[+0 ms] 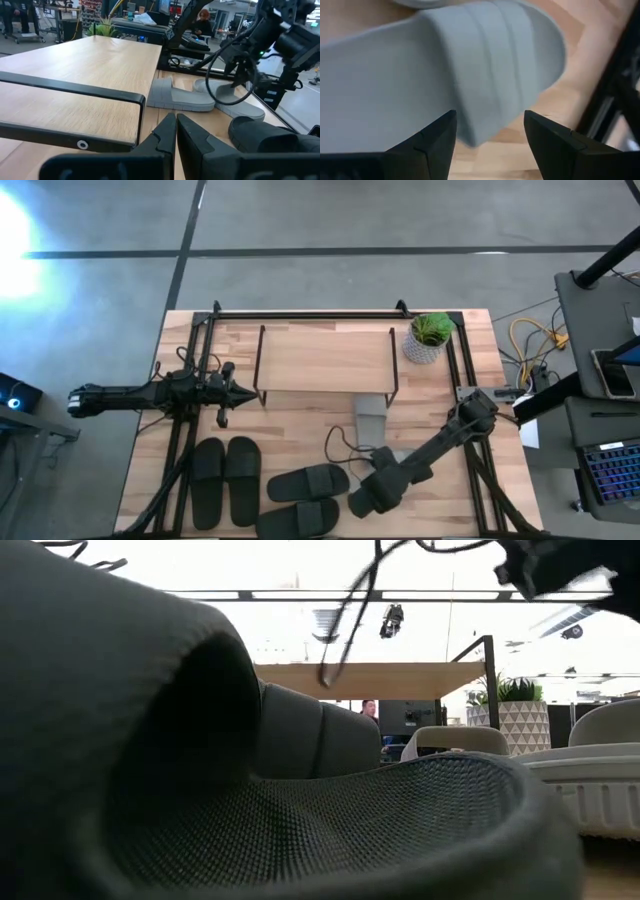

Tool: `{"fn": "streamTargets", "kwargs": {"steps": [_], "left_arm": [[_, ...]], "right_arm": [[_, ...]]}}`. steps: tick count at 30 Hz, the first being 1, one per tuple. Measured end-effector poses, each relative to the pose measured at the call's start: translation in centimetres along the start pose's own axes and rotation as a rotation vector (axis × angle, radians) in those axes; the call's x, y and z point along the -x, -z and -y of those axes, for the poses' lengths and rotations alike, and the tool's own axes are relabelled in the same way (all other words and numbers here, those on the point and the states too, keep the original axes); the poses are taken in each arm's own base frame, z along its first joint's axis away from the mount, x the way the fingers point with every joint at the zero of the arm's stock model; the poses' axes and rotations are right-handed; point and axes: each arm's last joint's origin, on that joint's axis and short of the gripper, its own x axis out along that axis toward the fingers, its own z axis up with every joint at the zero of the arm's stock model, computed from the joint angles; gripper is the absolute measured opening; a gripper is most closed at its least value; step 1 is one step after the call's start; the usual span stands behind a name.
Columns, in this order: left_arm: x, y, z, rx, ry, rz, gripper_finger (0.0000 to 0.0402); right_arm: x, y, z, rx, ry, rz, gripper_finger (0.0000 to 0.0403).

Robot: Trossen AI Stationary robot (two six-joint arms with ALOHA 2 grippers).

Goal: Pick and place slides into the shelf
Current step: Put the grey slide under the shelf

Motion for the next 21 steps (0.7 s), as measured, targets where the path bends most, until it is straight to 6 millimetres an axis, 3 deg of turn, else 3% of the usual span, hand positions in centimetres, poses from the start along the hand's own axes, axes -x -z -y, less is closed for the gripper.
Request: {"fn": "streamTargets", "kwargs": {"steps": [5, 14, 18, 21], "left_arm": [[0.0, 0.0, 0.0, 0.000, 0.000, 0.002, 0.0000], [0.0, 0.0, 0.0, 0.000, 0.001, 0.001, 0.0000], [0.0, 0.0, 0.0, 0.000, 0.000, 0.000, 0.0000], [0.0, 0.0, 0.0, 0.000, 0.000, 0.001, 0.0000]], "right_arm": [[-1.6, -0.1, 0.3, 0.005, 0.072, -0.010, 0.0224], [-2.6, -0.5, 0.5, 0.061, 0.104, 0.060, 0.0220], [-3.4, -0.7, 0.6, 0.065, 0.135, 0.068, 0.0188], [-3.5, -0.7, 0.7, 0.071, 0.146, 0.067, 0.0136]]}}
